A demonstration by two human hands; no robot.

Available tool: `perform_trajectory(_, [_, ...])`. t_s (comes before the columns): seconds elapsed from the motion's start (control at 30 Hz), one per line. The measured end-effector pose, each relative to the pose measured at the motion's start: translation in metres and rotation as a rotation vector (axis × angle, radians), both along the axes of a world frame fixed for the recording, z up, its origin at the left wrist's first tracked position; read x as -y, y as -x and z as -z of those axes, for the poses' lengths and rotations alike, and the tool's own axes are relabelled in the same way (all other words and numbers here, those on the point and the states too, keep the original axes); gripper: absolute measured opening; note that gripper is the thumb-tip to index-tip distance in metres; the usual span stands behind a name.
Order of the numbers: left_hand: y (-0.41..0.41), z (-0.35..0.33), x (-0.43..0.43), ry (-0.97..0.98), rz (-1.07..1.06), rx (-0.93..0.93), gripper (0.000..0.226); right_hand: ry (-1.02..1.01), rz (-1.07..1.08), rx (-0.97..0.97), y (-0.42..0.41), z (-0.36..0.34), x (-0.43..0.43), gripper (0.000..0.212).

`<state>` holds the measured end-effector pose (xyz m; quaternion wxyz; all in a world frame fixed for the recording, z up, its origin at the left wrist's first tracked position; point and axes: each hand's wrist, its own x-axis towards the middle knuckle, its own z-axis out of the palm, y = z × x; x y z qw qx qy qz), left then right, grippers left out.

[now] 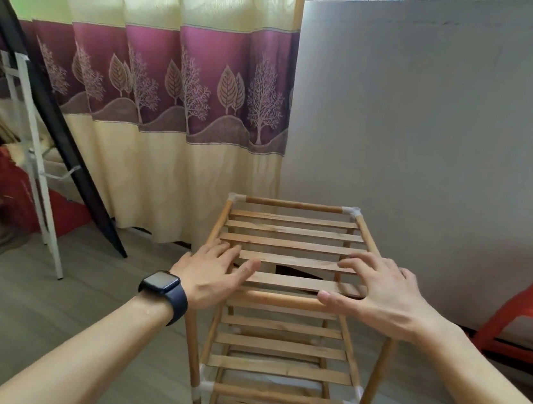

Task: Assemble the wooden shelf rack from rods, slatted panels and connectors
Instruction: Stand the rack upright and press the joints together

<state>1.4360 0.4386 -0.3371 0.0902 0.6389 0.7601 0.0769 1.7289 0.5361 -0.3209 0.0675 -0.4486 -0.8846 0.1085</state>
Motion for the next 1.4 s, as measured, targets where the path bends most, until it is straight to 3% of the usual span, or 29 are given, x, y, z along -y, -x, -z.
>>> perform_trajectory(0.13, [-0.007, 0.005, -0.027, 0.12, -0.046, -0.075, 0.078, 0.04, 0.024, 0.022, 0.026, 0.009, -0.016, 0.07])
perform_trajectory(0.33, [0.012, 0.012, -0.043, 0.162, -0.039, -0.085, 0.073, 0.161, -0.008, 0.186, 0.048, 0.03, -0.037, 0.065])
perform_trajectory(0.43, [0.01, 0.011, -0.046, 0.135, -0.055, -0.1, 0.072, 0.126, 0.006, 0.156, 0.049, 0.031, -0.039, 0.064])
perform_trajectory(0.6, [0.007, 0.007, -0.05, -0.179, -0.127, -0.095, 0.048, -0.147, 0.122, -0.06, 0.064, 0.03, -0.029, 0.058])
perform_trajectory(0.73, [-0.012, 0.026, -0.041, -0.534, -0.183, -0.185, 0.047, -0.371, 0.041, -0.249, 0.064, 0.031, -0.016, 0.05])
perform_trajectory(0.83, [-0.046, 0.049, -0.018, -0.824, 0.085, -0.299, 0.05, -0.569, -0.086, -0.558, 0.036, 0.043, 0.007, 0.04])
perform_trajectory(0.93, [-0.077, 0.089, -0.001, -0.825, 0.331, -0.294, 0.054, -0.649, -0.019, -0.769, -0.015, 0.081, 0.033, 0.035])
perform_trajectory(1.03, [-0.104, 0.131, -0.007, -0.441, 0.338, -0.25, 0.062, -0.417, 0.288, -0.736, -0.075, 0.149, 0.043, 0.043])
perform_trajectory(1.17, [-0.139, 0.179, -0.033, -0.014, 0.251, -0.203, 0.077, 0.066, 0.683, -0.267, -0.146, 0.263, 0.053, 0.053])
perform_trajectory(1.27, [-0.16, 0.217, -0.052, 0.146, 0.204, -0.127, 0.076, 0.504, 0.803, 0.071, -0.185, 0.339, 0.079, 0.062])
perform_trajectory(1.33, [-0.168, 0.239, -0.058, 0.166, 0.172, -0.114, 0.071, 0.67, 0.823, 0.134, -0.194, 0.378, 0.099, 0.063])
perform_trajectory(1.4, [-0.171, 0.254, -0.059, 0.065, 0.161, -0.135, 0.07, 0.75, 0.82, 0.189, -0.195, 0.408, 0.115, 0.06])
